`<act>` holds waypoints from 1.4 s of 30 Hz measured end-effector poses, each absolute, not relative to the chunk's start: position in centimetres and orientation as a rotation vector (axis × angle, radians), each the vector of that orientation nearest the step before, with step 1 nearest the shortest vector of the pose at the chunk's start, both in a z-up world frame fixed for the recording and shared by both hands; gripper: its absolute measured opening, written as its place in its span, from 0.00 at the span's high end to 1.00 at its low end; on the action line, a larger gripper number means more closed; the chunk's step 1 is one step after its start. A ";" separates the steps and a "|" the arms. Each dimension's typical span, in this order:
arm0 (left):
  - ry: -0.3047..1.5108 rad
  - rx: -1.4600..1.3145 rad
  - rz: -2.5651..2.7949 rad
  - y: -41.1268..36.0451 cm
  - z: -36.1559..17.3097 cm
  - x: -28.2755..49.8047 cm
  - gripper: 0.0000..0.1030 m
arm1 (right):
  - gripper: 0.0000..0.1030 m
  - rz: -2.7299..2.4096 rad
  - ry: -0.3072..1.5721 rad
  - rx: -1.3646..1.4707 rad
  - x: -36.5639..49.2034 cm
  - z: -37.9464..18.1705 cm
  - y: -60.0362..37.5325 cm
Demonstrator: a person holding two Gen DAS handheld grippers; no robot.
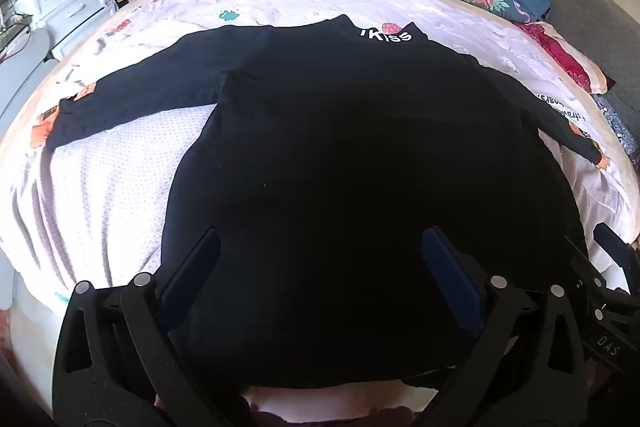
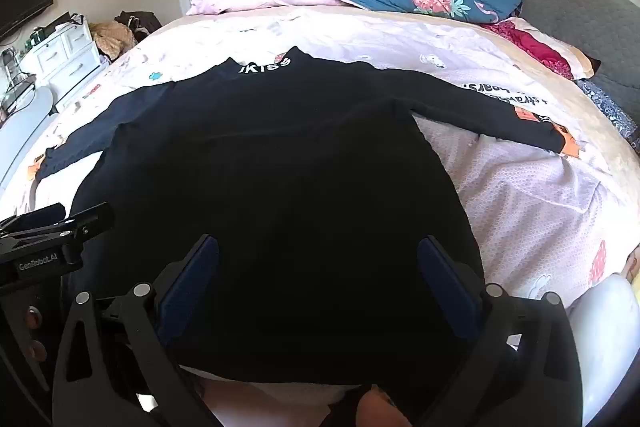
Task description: Fold small clothes
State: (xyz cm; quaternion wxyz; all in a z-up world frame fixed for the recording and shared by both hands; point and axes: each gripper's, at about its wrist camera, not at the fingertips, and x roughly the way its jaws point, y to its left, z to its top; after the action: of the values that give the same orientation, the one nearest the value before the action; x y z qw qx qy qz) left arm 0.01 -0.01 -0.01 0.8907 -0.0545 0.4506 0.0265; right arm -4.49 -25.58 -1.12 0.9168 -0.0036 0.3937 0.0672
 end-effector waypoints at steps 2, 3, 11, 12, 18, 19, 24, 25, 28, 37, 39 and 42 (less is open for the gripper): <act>0.935 -0.114 0.054 0.0 0.0 0.0 0.09 | 0.04 0.140 0.814 -0.007 -4.5 -1.2 -25.7; 0.934 -0.114 0.051 -0.1 0.0 0.0 0.09 | 0.04 0.141 0.816 -0.007 -4.4 -1.2 -25.7; 0.926 -0.115 0.052 0.1 -0.1 -0.3 0.09 | 0.04 0.135 0.808 -0.015 -4.5 -0.8 -25.3; 0.925 -0.116 0.052 0.1 -0.1 -0.3 0.09 | 0.04 0.137 0.808 -0.014 -4.5 -0.8 -25.4; 0.926 -0.121 0.050 0.4 0.0 -0.2 0.09 | 0.04 0.138 0.799 -0.026 -4.9 -0.6 -24.9; 0.925 -0.120 0.050 0.4 0.0 -0.2 0.09 | 0.04 0.138 0.798 -0.026 -4.9 -0.5 -24.9; 0.924 -0.122 0.051 0.5 0.0 -0.1 0.09 | 0.04 0.138 0.800 -0.028 -4.9 -0.6 -24.8; 0.923 -0.122 0.050 0.5 0.1 -0.1 0.09 | 0.04 0.140 0.800 -0.027 -4.9 -0.6 -24.7; 0.923 -0.122 0.049 0.5 0.1 -0.1 0.09 | 0.04 0.138 0.801 -0.032 -5.0 -0.6 -24.6; 0.920 -0.124 0.049 0.6 0.2 -0.2 0.09 | 0.04 0.139 0.800 -0.034 -5.1 -0.7 -24.6; 0.919 -0.122 0.049 0.6 0.2 -0.2 0.09 | 0.04 0.140 0.800 -0.034 -5.1 -0.7 -24.6; 0.920 -0.122 0.047 0.6 0.2 -0.2 0.09 | 0.04 0.139 0.800 -0.035 -5.2 -0.7 -24.6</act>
State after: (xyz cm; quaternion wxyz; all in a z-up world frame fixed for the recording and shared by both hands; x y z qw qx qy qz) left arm -0.17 0.56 0.21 0.8941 -0.0587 0.4434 0.0228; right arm -5.18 -24.57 -0.73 0.9185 -0.0172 0.3893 0.0674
